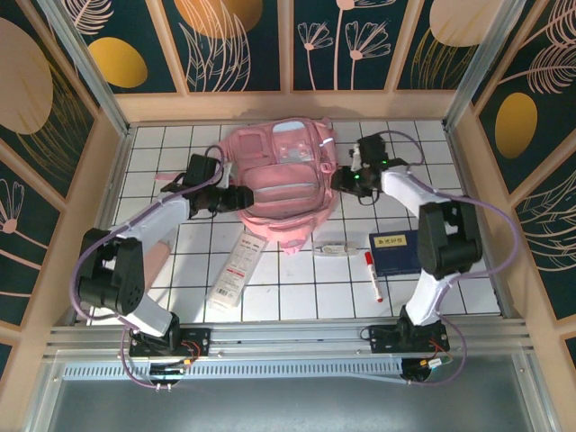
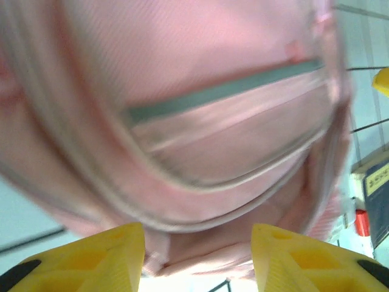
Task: Pack books, pencil case, and school supplies into a backpack
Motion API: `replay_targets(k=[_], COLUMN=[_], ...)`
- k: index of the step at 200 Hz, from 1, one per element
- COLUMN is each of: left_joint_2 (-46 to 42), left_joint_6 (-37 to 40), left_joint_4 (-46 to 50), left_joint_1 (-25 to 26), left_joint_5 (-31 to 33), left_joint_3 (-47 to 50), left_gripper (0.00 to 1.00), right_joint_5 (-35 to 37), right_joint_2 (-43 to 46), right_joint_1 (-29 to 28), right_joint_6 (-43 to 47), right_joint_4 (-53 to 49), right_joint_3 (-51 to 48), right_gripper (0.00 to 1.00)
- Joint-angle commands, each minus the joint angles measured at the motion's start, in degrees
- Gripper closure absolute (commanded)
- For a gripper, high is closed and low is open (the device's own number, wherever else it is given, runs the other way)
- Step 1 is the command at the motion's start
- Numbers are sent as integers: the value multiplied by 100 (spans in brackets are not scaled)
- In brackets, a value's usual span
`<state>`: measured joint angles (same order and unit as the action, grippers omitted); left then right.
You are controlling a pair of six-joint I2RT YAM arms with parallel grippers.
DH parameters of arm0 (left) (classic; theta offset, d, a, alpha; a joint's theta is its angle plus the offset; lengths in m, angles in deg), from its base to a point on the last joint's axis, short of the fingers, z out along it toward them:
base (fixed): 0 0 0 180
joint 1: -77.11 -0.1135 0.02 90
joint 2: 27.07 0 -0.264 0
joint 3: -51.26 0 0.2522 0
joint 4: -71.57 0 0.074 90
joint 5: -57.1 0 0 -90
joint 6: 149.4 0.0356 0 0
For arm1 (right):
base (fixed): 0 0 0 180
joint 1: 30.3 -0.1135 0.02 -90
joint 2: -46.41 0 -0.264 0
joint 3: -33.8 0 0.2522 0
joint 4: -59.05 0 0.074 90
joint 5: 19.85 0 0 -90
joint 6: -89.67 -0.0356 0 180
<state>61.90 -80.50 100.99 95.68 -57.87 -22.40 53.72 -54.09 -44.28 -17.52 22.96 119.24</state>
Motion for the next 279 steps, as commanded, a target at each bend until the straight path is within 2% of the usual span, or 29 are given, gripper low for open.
replay_targets(k=[1, 16, 37, 49, 60, 69, 81, 97, 121, 143, 169, 183, 201, 218, 233, 247, 267, 279], left_joint_2=[-440, -354, -61, 63, 153, 206, 226, 226, 415, 534, 473, 446, 505, 674, 760, 766, 702, 600], left_joint_6=[1968, 3064, 3888, 4417, 5000, 5596, 6130, 5781, 5595, 5835, 6049, 6253, 6086, 6055, 5918, 5844, 5758, 5896], left_joint_4=[159, 76, 31, 7, 94, 251, 288, -328, -709, -543, -990, -1112, -1414, -1392, -1520, -1769, -1961, -1935], left_joint_1=[732, 1056, 1249, 1346, 1434, 1470, 1556, 1706, 1869, 2120, 2404, 2508, 2568, 2570, 2573, 2569, 2571, 2573], left_joint_5=[207, 298, 892, 983, 675, 72, -646, -445, 5, 88, 175, 123, 320, 526, 768, 952, 1069, 963], left_joint_3=[-283, -408, -610, -562, -474, -416, -305, -134, -154, -238, 105, 263, 492, 606, 712, 907, 1138, 1280], left_gripper=[52, 51, 49, 50, 49, 50, 45, 43, 47, 49, 56, 59, 63, 67, 71, 73, 85, 97], right_joint_5=[-79, -228, -486, -781, -1006, -1163, -1187, -968, -854, -747, -608, -745, -1139, -1616, -1621, -1660, -1695, -1847], right_joint_2=[546, 551, 552, 496, 433, 386, 341, 312, 224, 127, 116, 107, 117, 153, 223, 283, 123, -142], right_joint_1=[564, 782, 790, 786, 768, 730, 644, 571, 562, 571, 615, 666, 705, 713, 719, 723, 770, 793], right_joint_6=[211, 166, 38, -50, -110, -119, -32, 262, 766, 827, 894, 1068, 1512, 2214, 2740, 3863, 5140, 6006], right_joint_4=[185, 102, 105, 91, 31, -3, -79, -140, -203, -330, -331, -253, 74, 534, 1148, 1577, 1975, 1853], right_joint_3=[-200, -157, -176, -202, -200, -217, -193, -131, 1, 222, 306, 312, 223, -4, -290, -525, -623, -473], right_gripper=[52, 51, 49, 48, 46, 45, 44, 44, 45, 44, 44, 45, 45, 45, 44, 42, 40, 41])
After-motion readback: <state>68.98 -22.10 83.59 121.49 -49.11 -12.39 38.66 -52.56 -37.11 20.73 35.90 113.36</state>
